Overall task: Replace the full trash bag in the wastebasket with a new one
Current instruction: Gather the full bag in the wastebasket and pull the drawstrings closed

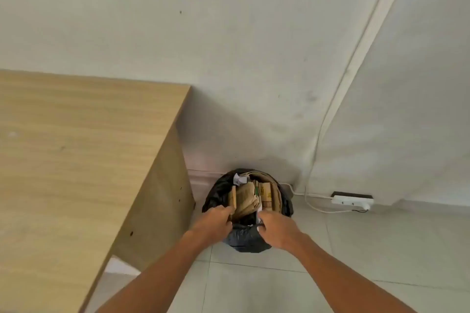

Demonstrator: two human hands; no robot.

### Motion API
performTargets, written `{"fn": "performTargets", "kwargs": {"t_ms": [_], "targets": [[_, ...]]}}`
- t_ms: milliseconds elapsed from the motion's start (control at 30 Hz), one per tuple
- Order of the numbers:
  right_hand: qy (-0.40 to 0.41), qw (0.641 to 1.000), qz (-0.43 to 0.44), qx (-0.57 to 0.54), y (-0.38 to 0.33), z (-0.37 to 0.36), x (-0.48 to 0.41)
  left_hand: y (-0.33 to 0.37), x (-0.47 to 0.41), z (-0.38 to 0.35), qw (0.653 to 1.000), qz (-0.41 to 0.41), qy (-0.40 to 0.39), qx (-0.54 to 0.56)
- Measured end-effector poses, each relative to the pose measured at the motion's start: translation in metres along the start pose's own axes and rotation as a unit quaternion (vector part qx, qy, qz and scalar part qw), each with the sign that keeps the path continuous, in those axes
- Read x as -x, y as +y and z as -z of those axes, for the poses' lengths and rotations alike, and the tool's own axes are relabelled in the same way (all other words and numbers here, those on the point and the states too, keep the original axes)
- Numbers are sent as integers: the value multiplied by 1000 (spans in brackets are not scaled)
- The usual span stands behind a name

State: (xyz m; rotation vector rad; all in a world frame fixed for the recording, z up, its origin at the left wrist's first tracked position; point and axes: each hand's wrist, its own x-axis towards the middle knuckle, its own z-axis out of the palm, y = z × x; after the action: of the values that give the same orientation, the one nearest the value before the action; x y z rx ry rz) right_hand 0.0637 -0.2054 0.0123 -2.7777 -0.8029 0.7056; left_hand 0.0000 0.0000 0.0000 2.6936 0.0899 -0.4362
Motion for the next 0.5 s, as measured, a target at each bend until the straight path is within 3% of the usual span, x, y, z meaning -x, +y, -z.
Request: {"fn": "performTargets", "kwargs": {"t_ms": [233, 333, 500], "targets": [[20, 989, 51, 138, 29, -143, -103, -86, -79, -123, 996, -35, 84, -23], [59, 974, 78, 203, 39, -186, -119, -111, -104, -149, 989, -34, 145, -16], [176, 951, 158, 200, 49, -217, -104, -130, -116, -160, 972, -48, 231, -3]]}}
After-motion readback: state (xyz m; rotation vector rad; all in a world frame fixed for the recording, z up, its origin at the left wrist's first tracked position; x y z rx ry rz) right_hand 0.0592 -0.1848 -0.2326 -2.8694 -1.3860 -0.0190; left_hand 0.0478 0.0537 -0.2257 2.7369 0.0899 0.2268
